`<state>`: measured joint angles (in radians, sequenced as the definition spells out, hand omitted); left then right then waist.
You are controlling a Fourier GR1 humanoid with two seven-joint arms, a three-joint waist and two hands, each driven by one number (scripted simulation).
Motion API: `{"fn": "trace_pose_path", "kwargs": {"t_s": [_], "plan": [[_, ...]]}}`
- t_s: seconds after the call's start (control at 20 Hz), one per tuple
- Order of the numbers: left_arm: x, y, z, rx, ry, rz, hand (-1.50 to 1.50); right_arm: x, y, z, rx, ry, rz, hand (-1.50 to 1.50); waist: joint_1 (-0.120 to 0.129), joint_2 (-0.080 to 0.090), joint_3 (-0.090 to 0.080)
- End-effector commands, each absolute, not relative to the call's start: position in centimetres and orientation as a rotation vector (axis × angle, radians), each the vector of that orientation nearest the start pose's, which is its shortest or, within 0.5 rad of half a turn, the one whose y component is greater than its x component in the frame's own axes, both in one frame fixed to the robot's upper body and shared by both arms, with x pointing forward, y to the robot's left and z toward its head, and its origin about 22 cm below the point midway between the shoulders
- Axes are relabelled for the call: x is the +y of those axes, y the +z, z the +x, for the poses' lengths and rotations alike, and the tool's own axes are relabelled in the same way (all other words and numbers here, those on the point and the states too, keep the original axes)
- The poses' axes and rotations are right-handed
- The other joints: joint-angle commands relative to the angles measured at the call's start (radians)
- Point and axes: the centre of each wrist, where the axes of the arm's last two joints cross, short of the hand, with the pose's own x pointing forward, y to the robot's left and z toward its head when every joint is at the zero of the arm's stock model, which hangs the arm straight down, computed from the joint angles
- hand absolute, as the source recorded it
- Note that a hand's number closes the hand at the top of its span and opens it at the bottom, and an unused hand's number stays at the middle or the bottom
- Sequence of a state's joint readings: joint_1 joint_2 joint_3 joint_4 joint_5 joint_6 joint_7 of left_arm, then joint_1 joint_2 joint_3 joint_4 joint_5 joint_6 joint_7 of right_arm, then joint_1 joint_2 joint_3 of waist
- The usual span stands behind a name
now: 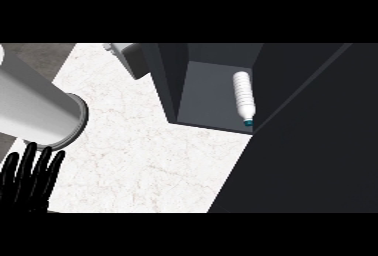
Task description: Pick up the bottled water, place it into the cabinet and close the cabinet
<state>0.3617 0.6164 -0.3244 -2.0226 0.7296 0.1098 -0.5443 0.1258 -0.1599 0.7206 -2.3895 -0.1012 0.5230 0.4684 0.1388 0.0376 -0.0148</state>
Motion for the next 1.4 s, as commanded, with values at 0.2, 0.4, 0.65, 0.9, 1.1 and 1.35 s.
{"fn": "trace_pose_path", "kwargs": {"t_s": [0.2, 0.4, 0.65, 0.9, 1.1, 1.35], "plan": [[27.6, 5.8, 14.5, -1.925, 0.098, -0.404, -1.50, -9.5, 12.4, 13.7, -1.353, 0.864, 1.082, 1.50, 0.038, 0.016, 0.001], [28.0, 6.1, 14.5, -1.930, 0.105, -0.385, -1.50, -12.0, 12.6, 14.5, -1.452, 0.613, 0.980, 1.50, -0.014, 0.007, 0.004], [28.4, 5.9, 14.3, -1.940, 0.127, -0.353, -1.50, -13.8, 12.3, 15.2, -1.526, 0.444, 0.858, 1.50, -0.036, 0.002, 0.005], [28.3, 5.8, 14.2, -1.925, 0.120, -0.393, -1.50, -14.4, 11.7, 16.7, -1.546, 0.331, 0.797, 1.50, -0.027, 0.008, 0.005], [28.4, 6.3, 14.5, -1.935, 0.095, -0.395, -1.50, -14.8, 11.6, 19.9, -1.558, 0.243, 0.721, 1.50, -0.004, 0.006, 0.008], [29.0, 5.9, 14.4, -1.914, 0.103, -0.413, -1.50, -12.9, 12.7, 25.6, -1.540, 0.134, 0.642, 1.50, 0.018, -0.001, 0.010]]}}
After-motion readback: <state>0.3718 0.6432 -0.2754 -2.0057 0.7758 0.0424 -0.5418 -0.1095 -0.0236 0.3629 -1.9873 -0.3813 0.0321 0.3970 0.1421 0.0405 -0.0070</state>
